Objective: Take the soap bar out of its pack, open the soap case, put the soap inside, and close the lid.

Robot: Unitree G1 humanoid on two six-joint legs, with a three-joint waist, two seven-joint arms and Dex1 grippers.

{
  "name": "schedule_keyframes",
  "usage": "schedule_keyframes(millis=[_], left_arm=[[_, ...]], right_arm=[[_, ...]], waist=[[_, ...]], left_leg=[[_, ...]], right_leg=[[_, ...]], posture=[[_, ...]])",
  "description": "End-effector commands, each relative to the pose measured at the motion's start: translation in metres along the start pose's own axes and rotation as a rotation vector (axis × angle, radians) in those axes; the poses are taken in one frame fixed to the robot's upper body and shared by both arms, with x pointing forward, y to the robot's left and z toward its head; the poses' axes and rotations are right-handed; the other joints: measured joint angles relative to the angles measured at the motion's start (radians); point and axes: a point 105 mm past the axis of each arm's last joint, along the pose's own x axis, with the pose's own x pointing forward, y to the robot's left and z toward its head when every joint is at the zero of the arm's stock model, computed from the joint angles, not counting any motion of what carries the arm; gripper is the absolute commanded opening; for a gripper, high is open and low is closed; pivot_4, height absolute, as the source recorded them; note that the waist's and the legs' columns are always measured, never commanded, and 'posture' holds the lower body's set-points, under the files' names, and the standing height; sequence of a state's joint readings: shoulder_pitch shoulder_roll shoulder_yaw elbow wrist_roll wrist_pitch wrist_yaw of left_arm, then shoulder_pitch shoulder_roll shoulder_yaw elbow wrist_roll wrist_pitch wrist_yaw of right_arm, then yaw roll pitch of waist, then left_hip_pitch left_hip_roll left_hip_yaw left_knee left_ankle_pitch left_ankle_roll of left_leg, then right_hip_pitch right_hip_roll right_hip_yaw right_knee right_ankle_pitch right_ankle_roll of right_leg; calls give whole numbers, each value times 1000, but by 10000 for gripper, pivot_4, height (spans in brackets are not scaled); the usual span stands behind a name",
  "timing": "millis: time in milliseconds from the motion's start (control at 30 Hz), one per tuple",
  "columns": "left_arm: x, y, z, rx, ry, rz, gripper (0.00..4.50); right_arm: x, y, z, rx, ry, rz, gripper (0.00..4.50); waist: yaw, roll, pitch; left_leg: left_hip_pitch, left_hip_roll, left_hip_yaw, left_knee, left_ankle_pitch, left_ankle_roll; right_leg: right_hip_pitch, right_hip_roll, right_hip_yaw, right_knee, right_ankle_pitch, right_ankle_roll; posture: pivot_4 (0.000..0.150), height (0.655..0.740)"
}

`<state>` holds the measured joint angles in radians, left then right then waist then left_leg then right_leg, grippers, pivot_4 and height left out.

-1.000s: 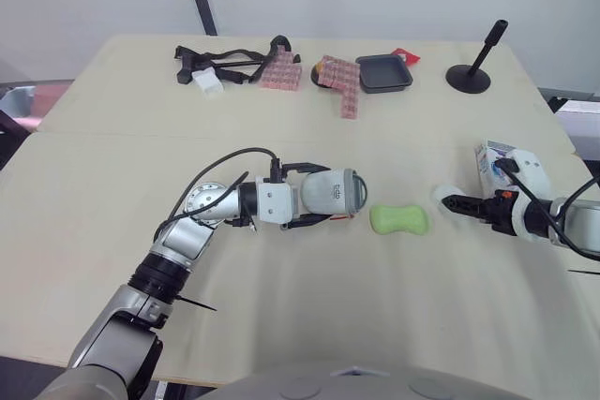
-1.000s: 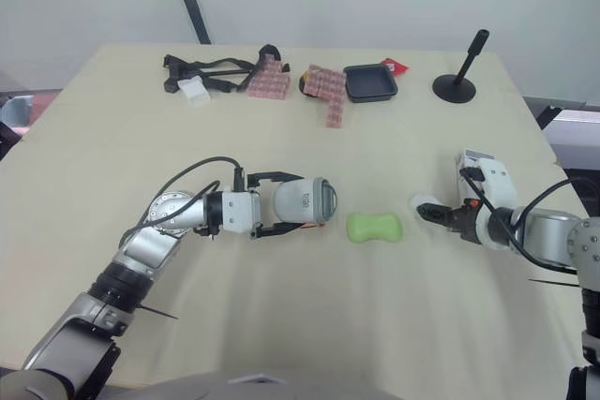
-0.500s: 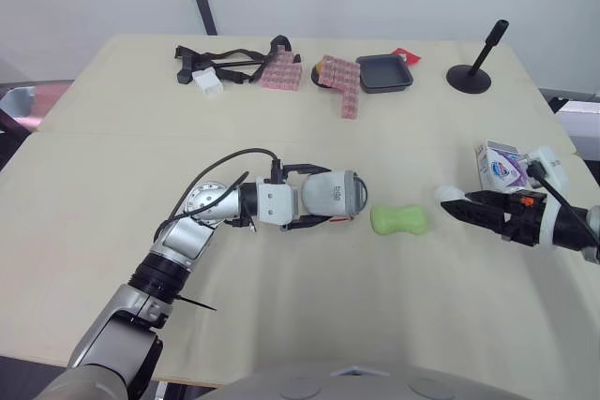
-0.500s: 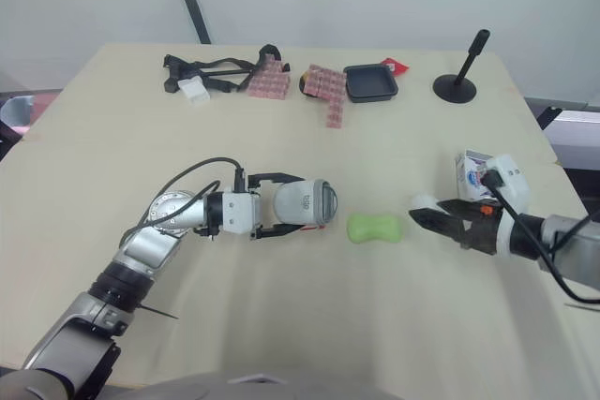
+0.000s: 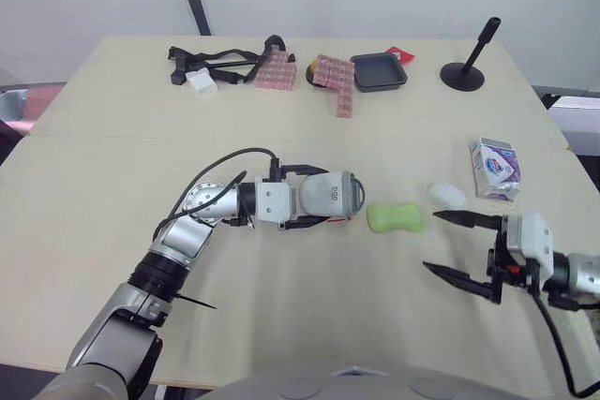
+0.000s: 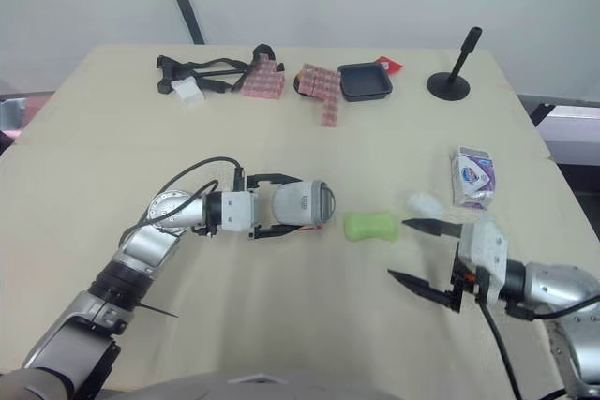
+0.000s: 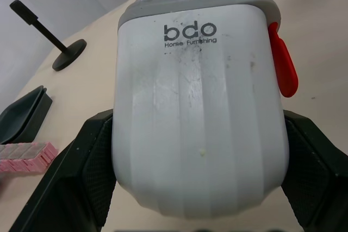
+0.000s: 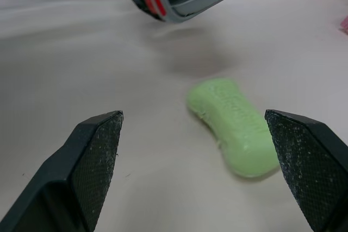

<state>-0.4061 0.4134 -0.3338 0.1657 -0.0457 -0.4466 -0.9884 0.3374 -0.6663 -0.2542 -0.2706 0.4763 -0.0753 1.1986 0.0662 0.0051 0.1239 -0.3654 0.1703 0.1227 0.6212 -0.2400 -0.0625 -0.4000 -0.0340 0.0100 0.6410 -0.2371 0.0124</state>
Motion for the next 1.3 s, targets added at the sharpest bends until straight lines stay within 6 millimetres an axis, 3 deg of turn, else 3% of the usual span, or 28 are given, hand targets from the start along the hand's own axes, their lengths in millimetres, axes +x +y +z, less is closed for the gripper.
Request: schedule_keyframes(millis=[33,400,667,1300], left_arm=[[-5,9,4,3,3,11,34749],[-12,12,-4,-250,99,-13,34749],[-14,10,-10,-266,242,-87,34749],[-7,10,-3,-67,351,-275,34749]], right_arm=[[-2,9,-9,-66,-17,5,44828],[4,9,-7,-115,-55,-17,44828],[8,9,-5,-101,-48,-13,44828],[10,12,-6,-88,-60,-27,44828]], waist=[[-3,0,0],[-16,0,0],[-15,0,0],[-15,0,0]], left_leg=[[0,0,0,1,0,0],[0,0,0,4,0,3],[0,0,0,4,1,4],[-1,-1,0,4,0,4]], right_leg=[[0,0,0,1,-2,-3],[-1,-1,0,5,-2,-4],[-1,-1,0,5,-2,-4],[-1,-1,0,5,-2,-4]], posture=[[1500,7400],[1500,7400],[1500,7400],[1500,7400]])
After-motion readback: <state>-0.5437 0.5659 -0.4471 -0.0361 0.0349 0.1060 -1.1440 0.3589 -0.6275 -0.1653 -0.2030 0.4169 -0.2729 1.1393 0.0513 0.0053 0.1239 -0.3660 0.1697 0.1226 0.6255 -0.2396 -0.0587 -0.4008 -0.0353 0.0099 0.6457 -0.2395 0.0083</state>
